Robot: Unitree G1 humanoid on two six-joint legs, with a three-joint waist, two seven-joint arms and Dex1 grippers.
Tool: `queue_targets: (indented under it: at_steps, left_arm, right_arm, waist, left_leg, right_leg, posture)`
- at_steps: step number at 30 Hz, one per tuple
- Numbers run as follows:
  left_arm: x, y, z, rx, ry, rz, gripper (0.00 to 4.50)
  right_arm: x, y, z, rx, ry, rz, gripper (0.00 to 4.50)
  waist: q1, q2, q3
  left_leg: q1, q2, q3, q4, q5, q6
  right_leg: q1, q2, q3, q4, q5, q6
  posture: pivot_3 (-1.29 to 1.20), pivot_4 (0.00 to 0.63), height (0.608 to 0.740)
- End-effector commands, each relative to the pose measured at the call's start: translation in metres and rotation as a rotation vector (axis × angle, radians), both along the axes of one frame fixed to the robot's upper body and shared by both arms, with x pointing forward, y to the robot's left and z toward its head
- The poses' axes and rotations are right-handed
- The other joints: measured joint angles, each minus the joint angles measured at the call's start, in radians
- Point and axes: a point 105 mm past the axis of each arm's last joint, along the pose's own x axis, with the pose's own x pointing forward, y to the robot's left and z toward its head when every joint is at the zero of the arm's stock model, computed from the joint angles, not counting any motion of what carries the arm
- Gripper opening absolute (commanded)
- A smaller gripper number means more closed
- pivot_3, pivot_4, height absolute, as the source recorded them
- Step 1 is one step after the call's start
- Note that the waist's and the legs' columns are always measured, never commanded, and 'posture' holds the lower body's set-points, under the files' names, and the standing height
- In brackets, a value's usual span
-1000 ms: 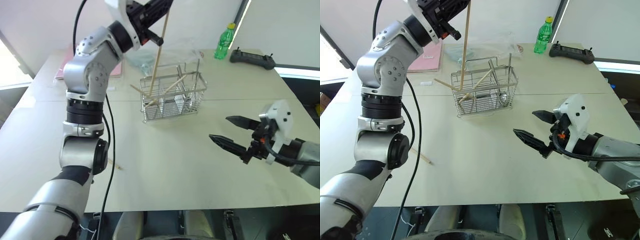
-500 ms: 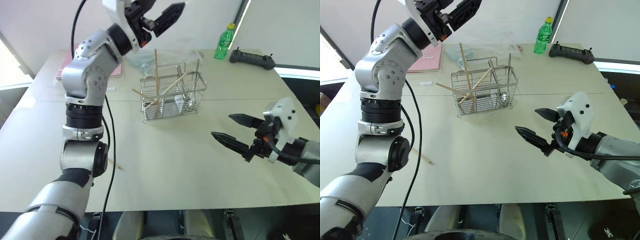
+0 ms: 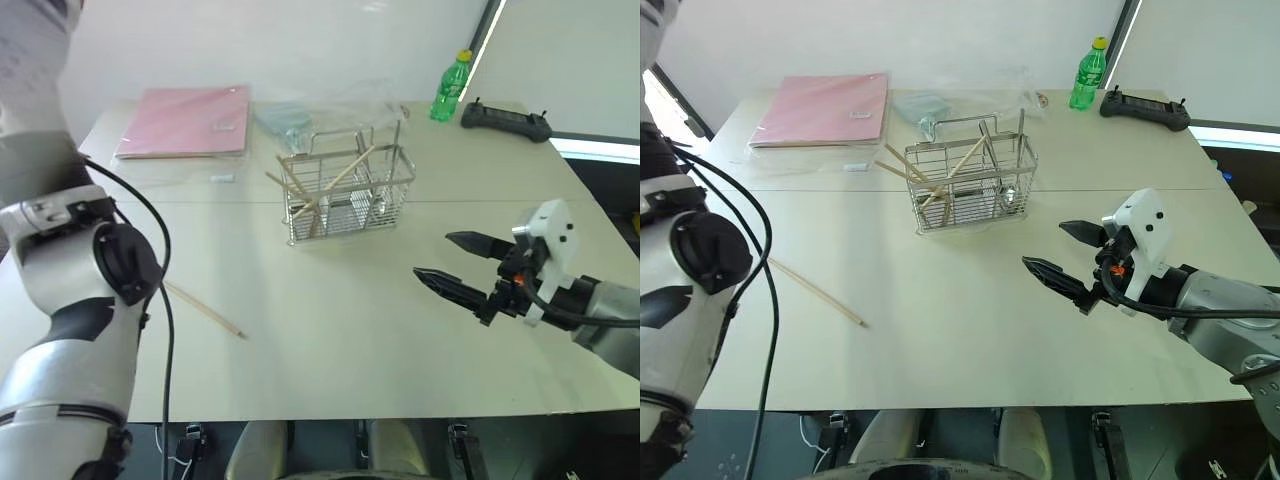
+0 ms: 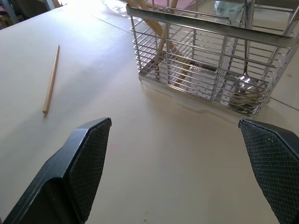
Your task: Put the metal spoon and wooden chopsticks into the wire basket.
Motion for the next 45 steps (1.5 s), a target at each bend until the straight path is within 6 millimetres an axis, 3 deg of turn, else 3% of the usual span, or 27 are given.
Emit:
queue_targets:
  at_steps: [1, 5, 8, 10, 12, 17, 23, 36, 39, 45]
  left_arm:
    - [-0.008, -0.002, -0.062, -0.177, 0.367, 0.132, 4.42]
    - [-0.017, -0.025, -0.127, -0.244, 0.655, 0.15, 4.42]
    - [-0.025, -0.029, -0.155, -0.272, 0.766, 0.182, 4.42]
    - [-0.035, -0.017, -0.187, -0.316, 0.848, 0.296, 4.42]
    - [-0.043, -0.008, -0.207, -0.34, 0.886, 0.38, 4.42]
    - [-0.061, -0.003, -0.235, -0.337, 0.962, 0.455, 4.42]
    - [-0.079, 0.001, -0.265, -0.328, 1.058, 0.482, 4.42]
    - [-0.076, 0.005, -0.291, -0.337, 1.085, 0.473, 4.42]
    - [-0.074, 0.007, -0.296, -0.355, 1.09, 0.473, 3.1]
    - [-0.072, 0.004, -0.299, -0.376, 1.094, 0.456, 0.03]
  right_arm:
    - [0.002, 0.004, 0.007, 0.015, -0.046, 0.021, 4.5]
    - [0.003, 0.005, 0.006, 0.02, -0.044, 0.029, 4.5]
    - [0.003, 0.005, 0.007, 0.02, -0.046, 0.032, 4.5]
    - [0.003, 0.005, 0.008, 0.027, -0.046, 0.033, 4.5]
    - [0.003, 0.006, 0.008, 0.028, -0.045, 0.036, 4.5]
    - [0.002, 0.006, 0.007, 0.027, -0.04, 0.035, 4.5]
    - [0.0, 0.008, 0.004, 0.023, -0.028, 0.035, 4.5]
    - [-0.008, 0.011, 0.002, 0.015, -0.004, 0.082, 4.5]
    - [-0.008, 0.012, 0.003, 0.018, -0.006, 0.081, 4.5]
    - [-0.006, 0.011, 0.006, 0.031, -0.011, 0.069, 4.5]
  waist:
    - [0.001, -0.002, 0.0]
    - [-0.002, -0.004, 0.001]
    - [-0.009, -0.007, 0.002]
    - [-0.009, -0.006, 0.002]
    - [-0.008, -0.005, 0.002]
    - [0.007, -0.013, 0.005]
    - [0.0, -0.011, 0.003]
    - [0.0, -0.009, 0.002]
    - [0.0, -0.008, 0.002]
    - [-0.004, -0.004, -0.001]
  left_leg:
    - [0.0, 0.0, 0.0, 0.0, 0.0, 0.0]
    - [0.001, -0.001, -0.001, 0.001, 0.0, -0.001]
    - [0.0, -0.001, 0.001, -0.001, 0.001, -0.002]
    - [0.0, 0.0, 0.001, -0.002, 0.001, -0.003]
    - [0.001, 0.0, 0.002, -0.003, 0.001, -0.003]
    - [-0.001, -0.001, 0.001, 0.0, 0.002, -0.006]
    - [0.001, -0.001, 0.002, -0.001, 0.001, -0.006]
    - [0.001, -0.001, 0.002, -0.001, 0.002, -0.006]
    - [0.001, -0.001, 0.002, -0.001, 0.002, -0.005]
    - [0.002, -0.001, 0.003, -0.001, 0.001, -0.004]
  right_leg:
    - [0.001, 0.0, 0.0, 0.0, -0.001, 0.001]
    - [0.002, 0.0, 0.0, -0.001, 0.0, 0.004]
    - [-0.002, 0.0, 0.001, 0.001, 0.001, 0.001]
    - [-0.004, 0.0, 0.001, 0.003, 0.002, 0.0]
    - [-0.005, 0.0, 0.002, 0.006, 0.001, 0.0]
    - [-0.005, 0.0, 0.002, 0.006, 0.001, 0.0]
    - [-0.001, -0.001, 0.001, 0.001, 0.002, 0.0]
    - [-0.001, -0.001, 0.001, 0.001, 0.0, 0.001]
    - [-0.001, -0.001, 0.001, 0.001, 0.001, 0.001]
    - [-0.001, -0.001, 0.001, 0.001, 0.0, 0.001]
  posture:
    - [0.0, 0.15, 0.709]
    - [0.0, 0.15, 0.709]
    - [0.0, 0.15, 0.709]
    - [0.0, 0.15, 0.709]
    - [0.0, 0.15, 0.709]
    - [0.0, 0.15, 0.709]
    - [0.0, 0.15, 0.709]
    - [0.0, 0.15, 0.709]
    - [0.0, 0.15, 0.709]
    - [0.0, 0.15, 0.709]
